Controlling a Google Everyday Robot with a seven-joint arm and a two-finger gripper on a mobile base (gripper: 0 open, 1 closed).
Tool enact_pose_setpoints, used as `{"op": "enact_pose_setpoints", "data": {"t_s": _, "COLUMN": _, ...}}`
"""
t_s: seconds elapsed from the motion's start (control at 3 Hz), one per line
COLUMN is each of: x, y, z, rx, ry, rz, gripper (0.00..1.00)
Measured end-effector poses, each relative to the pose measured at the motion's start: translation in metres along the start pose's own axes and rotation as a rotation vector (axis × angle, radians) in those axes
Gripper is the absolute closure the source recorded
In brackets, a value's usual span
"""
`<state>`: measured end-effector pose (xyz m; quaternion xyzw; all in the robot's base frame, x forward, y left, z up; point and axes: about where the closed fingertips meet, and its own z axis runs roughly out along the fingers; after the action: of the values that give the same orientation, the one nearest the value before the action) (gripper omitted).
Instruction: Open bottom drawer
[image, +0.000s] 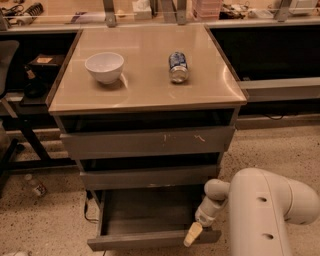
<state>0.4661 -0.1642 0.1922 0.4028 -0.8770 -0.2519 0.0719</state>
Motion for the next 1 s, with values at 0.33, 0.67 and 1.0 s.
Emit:
{"op": "enact_pose_setpoints", "data": {"t_s": 0.33, "x": 0.000, "y": 0.002, "z": -0.003, "rx": 0.000, "ry": 0.000, "rz": 0.000, "gripper": 0.00}}
{"op": "enact_pose_setpoints", "data": {"t_s": 0.67, "x": 0.040, "y": 0.038, "z": 0.002, "rx": -0.070, "ry": 0.012, "rz": 0.050, "gripper": 0.00}}
{"op": "enact_pose_setpoints", "data": {"t_s": 1.0, "x": 0.040, "y": 0.038, "z": 0.003, "rx": -0.074, "ry": 0.013, "rz": 0.048, "gripper": 0.00}}
